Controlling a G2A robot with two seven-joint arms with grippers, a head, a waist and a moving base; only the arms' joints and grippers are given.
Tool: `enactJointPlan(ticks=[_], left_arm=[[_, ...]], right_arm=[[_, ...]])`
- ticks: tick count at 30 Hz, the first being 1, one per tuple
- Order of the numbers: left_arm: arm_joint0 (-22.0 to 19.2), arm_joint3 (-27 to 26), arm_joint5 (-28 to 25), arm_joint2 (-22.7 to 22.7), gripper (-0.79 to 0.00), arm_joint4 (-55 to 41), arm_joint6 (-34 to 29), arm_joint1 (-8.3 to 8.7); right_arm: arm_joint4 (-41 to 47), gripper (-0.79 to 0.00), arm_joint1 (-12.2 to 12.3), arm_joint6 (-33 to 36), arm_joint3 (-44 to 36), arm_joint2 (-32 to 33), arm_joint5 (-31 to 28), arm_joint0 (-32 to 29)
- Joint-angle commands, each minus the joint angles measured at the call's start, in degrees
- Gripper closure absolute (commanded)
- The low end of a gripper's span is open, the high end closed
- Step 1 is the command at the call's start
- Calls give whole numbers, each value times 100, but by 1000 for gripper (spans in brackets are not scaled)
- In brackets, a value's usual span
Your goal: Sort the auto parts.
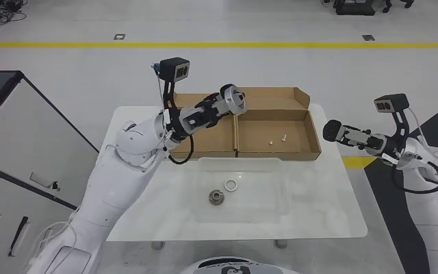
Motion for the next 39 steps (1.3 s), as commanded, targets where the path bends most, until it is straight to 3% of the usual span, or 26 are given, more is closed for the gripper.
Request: enactJointPlan(ticks=[1,14,24,39], left_arm=[[-35,104,166,-14,0,183,-52,2],[-467,640,1193,-2,0,1171,-662,23],[-946,1220,2287,258,0,1993,-1137,0],[-1641,2251,2810,1084,0,3183,-1587,-175]], right_arm=[[0,-785,0,0,0,0,0,0],[0,-785,0,0,0,0,0,0],[0,-785,0,0,0,0,0,0],[0,-785,0,0,0,0,0,0]])
